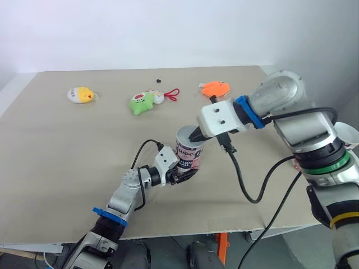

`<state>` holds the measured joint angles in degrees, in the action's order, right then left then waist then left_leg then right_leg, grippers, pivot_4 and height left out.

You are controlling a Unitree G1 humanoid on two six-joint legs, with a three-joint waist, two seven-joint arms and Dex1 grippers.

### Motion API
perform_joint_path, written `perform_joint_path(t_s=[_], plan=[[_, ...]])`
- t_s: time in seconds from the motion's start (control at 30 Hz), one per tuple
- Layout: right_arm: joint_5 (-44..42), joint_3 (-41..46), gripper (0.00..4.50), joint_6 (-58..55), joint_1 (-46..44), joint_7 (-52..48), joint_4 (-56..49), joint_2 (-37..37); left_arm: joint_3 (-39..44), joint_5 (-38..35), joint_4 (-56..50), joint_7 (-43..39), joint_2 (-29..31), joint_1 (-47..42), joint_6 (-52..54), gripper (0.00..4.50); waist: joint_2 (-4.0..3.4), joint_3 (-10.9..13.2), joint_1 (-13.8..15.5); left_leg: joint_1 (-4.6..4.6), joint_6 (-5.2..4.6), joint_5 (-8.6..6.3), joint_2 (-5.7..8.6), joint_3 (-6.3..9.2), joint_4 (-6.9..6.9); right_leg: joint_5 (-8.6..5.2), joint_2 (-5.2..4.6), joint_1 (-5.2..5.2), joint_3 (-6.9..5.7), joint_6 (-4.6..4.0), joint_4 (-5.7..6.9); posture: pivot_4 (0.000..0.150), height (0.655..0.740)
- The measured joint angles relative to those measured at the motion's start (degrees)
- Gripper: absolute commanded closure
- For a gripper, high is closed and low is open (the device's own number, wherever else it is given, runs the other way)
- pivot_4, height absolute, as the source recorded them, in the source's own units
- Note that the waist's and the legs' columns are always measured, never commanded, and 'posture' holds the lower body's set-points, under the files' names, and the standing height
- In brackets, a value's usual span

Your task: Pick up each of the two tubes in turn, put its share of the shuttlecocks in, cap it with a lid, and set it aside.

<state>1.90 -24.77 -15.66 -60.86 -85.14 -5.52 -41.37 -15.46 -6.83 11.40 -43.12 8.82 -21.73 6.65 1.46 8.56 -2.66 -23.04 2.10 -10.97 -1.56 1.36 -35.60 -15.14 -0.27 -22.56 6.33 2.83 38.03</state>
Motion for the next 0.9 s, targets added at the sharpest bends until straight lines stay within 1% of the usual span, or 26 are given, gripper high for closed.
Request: perform_joint_path(t_s=[0.13,0.27,0.33,0.37,0.4,0.43,0.47,0.5,0.57,0.6,0.63,0.67,0.7,0.73,0.77,0.8,0.83,0.87,0.9], plan=[[2.0,0.1,4.48,0.1,1.5,0.6,0.0,1.6,0.2,0.0,0.7,0.2,0.0,0.3,0.0,1.53,0.16,-0.3,-0.1,0.67,0.2,-0.13,-0.09,-0.05,0.03,-0.15,-0.01,0.29,-0.03,-0.21,-0.01,0.15,0.74],[0.3,1.7,4.48,-2.2,1.9,0.5,-0.2,3.1,0.2,0.0,0.5,0.1,0.0,0.6,0.0,1.53,0.29,-0.5,-0.1,0.68,0.3,-0.19,-0.13,-0.07,0.06,-0.19,-0.01,0.28,-0.05,-0.23,-0.01,0.15,0.74],[-4.4,4.2,4.48,-6.0,2.2,0.3,0.6,4.7,0.3,0.0,-0.2,0.0,0.2,0.7,0.0,1.53,0.23,-0.4,-0.1,0.46,0.3,-0.19,-0.12,-0.11,0.09,-0.18,-0.02,0.3,-0.03,-0.22,-0.01,0.15,0.74],[-5.9,4.8,4.5,-7.0,2.3,0.4,0.7,5.8,0.3,-0.1,-0.3,-0.1,0.2,0.6,0.0,1.12,0.15,-0.4,0.0,0.29,0.29,-0.19,-0.12,-0.08,0.09,-0.15,0.01,0.19,-0.03,-0.19,-0.01,0.15,0.74],[-8.3,7.1,4.5,-9.3,2.3,1.7,2.2,7.3,0.5,-0.7,-0.9,-0.4,0.1,0.9,0.1,0.69,0.1,-0.2,0.0,0.09,0.29,-0.18,-0.11,0.0,0.06,-0.09,0.04,0.06,-0.03,-0.04,0.0,0.15,0.74],[-9.7,8.5,3.86,-10.2,2.2,2.4,2.6,8.0,0.4,-0.8,-1.1,-0.6,0.1,0.8,0.3,0.3,0.08,-0.2,0.0,-0.14,0.28,-0.18,-0.1,0.04,0.06,0.0,0.06,-0.13,-0.04,0.1,0.0,0.15,0.74],[-12.1,10.9,3.7,-11.8,1.8,3.7,2.7,9.3,0.5,-1.2,-1.6,-1.0,0.0,0.8,1.1,0.02,-0.01,-0.1,0.0,-0.36,0.27,-0.17,-0.08,0.09,0.04,0.04,0.06,-0.32,-0.04,0.16,0.0,0.15,0.74],[-15.7,14.1,3.22,-14.7,1.1,5.5,2.6,10.4,0.6,-2.1,-2.4,-1.6,0.0,0.8,2.3,0.0,-0.11,0.0,0.1,-0.5,0.27,-0.17,-0.01,0.17,0.04,0.08,0.04,-0.38,-0.04,0.08,0.0,0.15,0.74],[-19.8,18.6,2.23,-18.4,0.1,8.1,1.9,10.4,0.7,-3.0,-3.6,-2.8,0.5,0.9,3.9,0.0,-0.09,0.0,0.2,-0.65,0.23,-0.23,0.02,0.26,0.04,0.05,0.02,-0.44,-0.13,-0.02,-0.01,0.15,0.74],[-21.6,20.9,1.6,-20.1,0.2,9.6,1.1,10.3,0.6,-3.6,-4.4,-3.7,1.2,1.0,4.8,0.0,-0.08,0.0,0.2,-0.71,0.21,-0.32,0.02,0.29,0.04,0.01,0.01,-0.48,-0.16,-0.08,-0.02,0.15,0.74],[-23.0,22.4,1.43,-21.5,0.6,10.8,0.4,10.2,0.6,-4.1,-5.1,-4.6,1.8,1.2,5.5,0.0,-0.08,0.0,0.1,-0.73,0.19,-0.37,0.02,0.28,0.04,-0.01,0.01,-0.51,-0.15,-0.1,-0.02,0.15,0.74],[-25.0,24.7,0.61,-23.3,1.9,12.2,-0.6,9.8,0.6,-4.9,-6.4,-6.2,3.2,1.7,6.4,0.0,-0.08,0.0,0.1,-0.75,0.09,-0.47,0.01,0.3,0.04,-0.08,0.02,-0.52,-0.18,-0.15,-0.02,0.15,0.74],[-26.1,25.9,0.39,-24.7,3.1,13.0,-1.3,9.3,0.6,-5.4,-7.0,-7.1,3.8,1.8,7.0,0.0,-0.1,0.0,0.1,-0.76,0.04,-0.51,0.02,0.29,0.06,-0.1,0.02,-0.54,-0.18,-0.18,-0.02,0.15,0.74],[-29.5,29.5,0.05,-28.4,7.8,14.5,-4.1,7.1,0.6,-6.9,-9.0,-9.8,6.7,2.4,8.5,0.0,-0.03,0.0,0.1,-0.86,-0.01,-0.57,-0.02,0.38,0.07,-0.19,0.06,-0.6,-0.29,-0.3,-0.01,0.15,0.74],[-30.3,30.6,0.05,-29.4,9.3,14.8,-4.6,6.3,0.8,-7.4,-9.7,-10.6,7.8,2.8,8.9,0.0,-0.05,0.0,0.1,-0.89,-0.03,-0.58,-0.02,0.4,0.07,-0.22,0.06,-0.62,-0.33,-0.32,-0.01,0.15,0.74],[-32.9,34.0,0.05,-32.4,14.3,16.0,-7.1,3.6,1.3,-8.8,-11.2,-13.1,11.2,3.3,10.1,0.0,-0.08,0.1,0.1,-0.96,-0.11,-0.63,-0.03,0.42,0.08,-0.27,0.05,-0.69,-0.37,-0.37,0.0,0.15,0.74],[-34.2,35.7,0.05,-33.8,17.1,16.6,-8.3,2.1,2.2,-9.6,-11.8,-14.5,13.3,3.7,10.3,0.0,-0.13,0.1,0.0,-0.96,-0.18,-0.67,-0.05,0.41,0.07,-0.28,0.07,-0.7,-0.36,-0.38,0.01,0.15,0.74],[-34.6,37.3,0.05,-34.3,20.8,17.2,-10.4,0.5,2.5,-10.2,-12.1,-15.9,15.1,3.7,10.9,0.0,-0.16,0.1,0.0,-0.97,-0.23,-0.69,-0.05,0.39,0.09,-0.3,0.09,-0.73,-0.34,-0.41,0.02,0.15,0.74],[-35.0,38.6,0.05,-34.4,26.3,17.7,-13.4,-1.4,3.6,-11.2,-12.5,-17.6,17.7,4.1,11.2,0.0,-0.13,0.1,0.0,-0.94,-0.29,-0.73,-0.08,0.48,0.07,-0.4,0.11,-0.68,-0.43,-0.44,0.03,0.15,0.74]])
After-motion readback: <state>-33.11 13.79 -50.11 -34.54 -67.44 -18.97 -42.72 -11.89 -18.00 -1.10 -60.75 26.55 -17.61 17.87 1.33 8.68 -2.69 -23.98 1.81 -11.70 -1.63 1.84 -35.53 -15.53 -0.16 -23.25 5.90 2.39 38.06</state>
